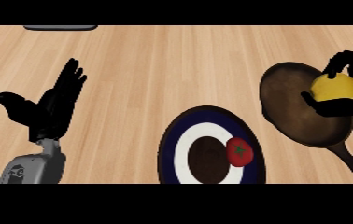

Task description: Pick the lemon from the plate and place it in the pan

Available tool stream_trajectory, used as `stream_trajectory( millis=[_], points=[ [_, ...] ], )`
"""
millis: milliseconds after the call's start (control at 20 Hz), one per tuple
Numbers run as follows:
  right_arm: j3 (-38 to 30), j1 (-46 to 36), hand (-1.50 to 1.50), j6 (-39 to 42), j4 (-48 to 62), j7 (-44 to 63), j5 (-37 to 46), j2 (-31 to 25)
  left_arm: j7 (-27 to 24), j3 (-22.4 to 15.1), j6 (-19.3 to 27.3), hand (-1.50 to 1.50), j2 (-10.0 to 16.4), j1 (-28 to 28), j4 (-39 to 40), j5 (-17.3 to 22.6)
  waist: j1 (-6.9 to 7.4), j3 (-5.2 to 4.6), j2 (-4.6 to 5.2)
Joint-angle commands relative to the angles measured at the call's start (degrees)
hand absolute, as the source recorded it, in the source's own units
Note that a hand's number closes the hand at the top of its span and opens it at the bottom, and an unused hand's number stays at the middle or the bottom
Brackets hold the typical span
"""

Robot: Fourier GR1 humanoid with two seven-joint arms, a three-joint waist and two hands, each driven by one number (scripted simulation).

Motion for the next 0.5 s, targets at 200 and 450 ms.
stream_trajectory(
  millis=[200, 450],
  points=[
    [1.7, -8.3, 1.50, -10.8, 25.6, -11.7, 3.9, -0.4, 1.7, 1.2, -1.3, 0.00, 0.6, -0.9, 0.2, 0.6, 0.01, -0.04, -0.03],
    [-2.0, -10.6, -1.50, -8.7, 35.4, -3.4, 3.7, 0.0, -0.7, -0.3, -0.4, 0.00, -1.0, 2.1, -1.4, -0.8, 0.47, -0.02, -0.01]
  ],
)
